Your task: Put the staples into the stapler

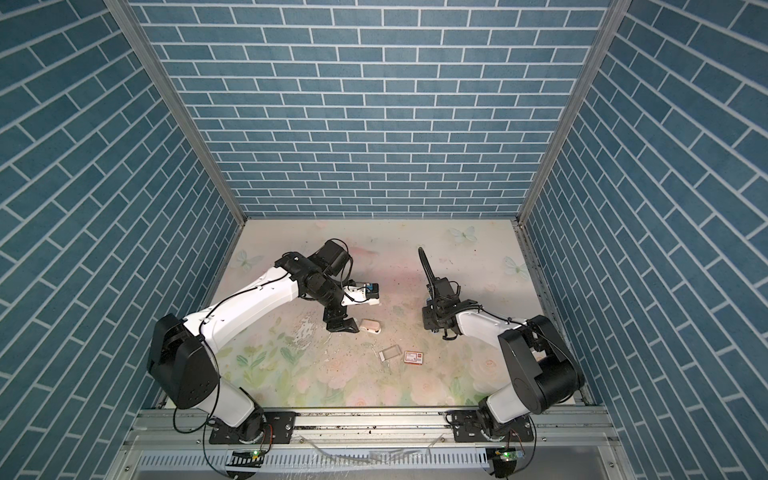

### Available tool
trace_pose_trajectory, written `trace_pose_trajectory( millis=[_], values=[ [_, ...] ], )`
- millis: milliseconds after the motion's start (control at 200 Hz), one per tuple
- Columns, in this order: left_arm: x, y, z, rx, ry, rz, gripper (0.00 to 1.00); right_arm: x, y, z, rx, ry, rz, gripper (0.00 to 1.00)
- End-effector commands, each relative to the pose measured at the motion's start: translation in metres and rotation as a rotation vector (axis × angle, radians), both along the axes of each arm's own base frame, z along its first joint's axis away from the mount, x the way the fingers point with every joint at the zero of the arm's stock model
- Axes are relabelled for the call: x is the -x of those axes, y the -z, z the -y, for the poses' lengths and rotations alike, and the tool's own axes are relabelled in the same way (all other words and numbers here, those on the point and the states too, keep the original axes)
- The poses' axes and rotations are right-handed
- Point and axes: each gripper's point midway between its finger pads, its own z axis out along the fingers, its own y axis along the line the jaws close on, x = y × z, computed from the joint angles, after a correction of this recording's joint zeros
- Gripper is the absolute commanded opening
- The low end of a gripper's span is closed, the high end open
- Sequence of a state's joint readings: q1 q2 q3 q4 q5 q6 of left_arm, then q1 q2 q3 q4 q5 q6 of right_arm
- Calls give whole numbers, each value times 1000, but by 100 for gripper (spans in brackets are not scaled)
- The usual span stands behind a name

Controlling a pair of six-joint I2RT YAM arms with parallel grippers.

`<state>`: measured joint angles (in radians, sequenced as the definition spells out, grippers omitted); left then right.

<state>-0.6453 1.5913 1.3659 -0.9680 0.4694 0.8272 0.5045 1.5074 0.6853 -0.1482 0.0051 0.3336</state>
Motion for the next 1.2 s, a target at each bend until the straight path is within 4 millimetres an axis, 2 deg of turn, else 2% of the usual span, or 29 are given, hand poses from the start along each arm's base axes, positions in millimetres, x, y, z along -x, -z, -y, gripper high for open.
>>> trace_pose_trajectory(
  millis=[0, 310, 645, 985, 1115, 1195],
  values=[
    [6, 2, -5, -2, 3, -30, 87, -2, -1, -2, 6, -34, 3, 27],
    [5, 4, -4, -1, -2, -34, 87, 2, -3, -25, -75, -121, -14, 24],
    [3, 2, -3, 5, -2, -28, 87, 16, -8, -54, -48, -245, 8, 26],
    [4, 6, -4, -3, 0, -42, 87, 21, 2, -56, 25, -253, 7, 35],
    [5, 5, -4, -2, 1, -42, 87, 18, -3, -55, 32, -244, 31, 37],
    [4, 4, -4, -2, 3, -36, 88, 17, -14, -55, 23, -238, 59, 38]
  ],
)
